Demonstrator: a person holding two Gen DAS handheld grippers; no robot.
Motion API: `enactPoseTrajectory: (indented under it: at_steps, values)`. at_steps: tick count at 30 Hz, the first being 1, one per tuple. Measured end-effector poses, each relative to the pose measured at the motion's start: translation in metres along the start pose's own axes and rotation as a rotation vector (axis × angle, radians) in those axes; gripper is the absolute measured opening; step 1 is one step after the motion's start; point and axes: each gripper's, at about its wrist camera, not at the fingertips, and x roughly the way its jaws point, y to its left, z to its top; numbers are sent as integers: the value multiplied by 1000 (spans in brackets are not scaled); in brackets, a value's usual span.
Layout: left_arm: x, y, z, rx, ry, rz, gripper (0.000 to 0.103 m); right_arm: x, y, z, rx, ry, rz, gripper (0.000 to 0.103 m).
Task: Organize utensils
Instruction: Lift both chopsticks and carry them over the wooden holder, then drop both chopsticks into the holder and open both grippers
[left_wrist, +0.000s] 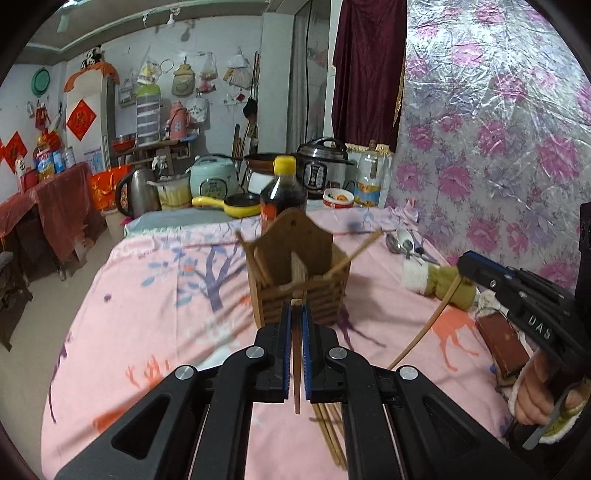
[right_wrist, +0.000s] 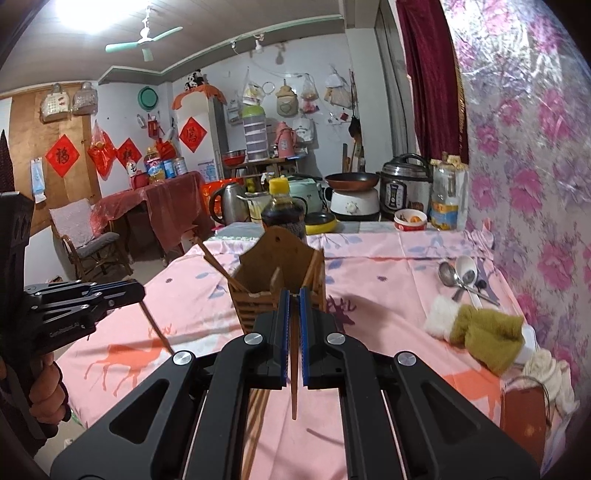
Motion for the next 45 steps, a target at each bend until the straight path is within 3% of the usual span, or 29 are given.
enactPoseTrajectory:
  at_steps: [9,13,17,19,21,23,25,27,29,33,37,43,45]
  values:
    - [8,-1,100,4,-191,7,6,35,20,92,-17,-163,-31,6]
    - [34,2,114,-7,-215,36,6,60,23,106,-18,-198,-66,6]
    - [81,14,93,-39,-138,41,6,105,15,84,-8,-112,-115,7]
    - [97,21,77,-67,-91,62,11,120,7,69,4,-40,-105,12]
    - [99,29,69,-95,-68,69,65,117,0,63,25,-3,-86,12]
    - [87,38,66,-120,-111,94,79,104,-2,64,27,-30,-97,17]
    - [73,40,66,-129,-135,97,82,83,-2,66,31,-85,-108,37]
    - [61,42,66,-147,-151,99,92,65,-3,67,49,-142,-117,82]
    - [46,41,60,-151,-170,120,95,38,-2,60,59,-223,-133,97]
    - [32,38,45,-128,-166,188,97,10,4,39,32,-259,-140,97]
    - [17,39,6,-134,-129,248,97,-6,-8,-2,112,-248,-125,97]
    - [11,41,-83,-177,-33,310,97,14,-23,-91,268,55,-128,97]
    - [13,40,-117,-206,20,293,97,19,-20,-119,243,121,-154,97]
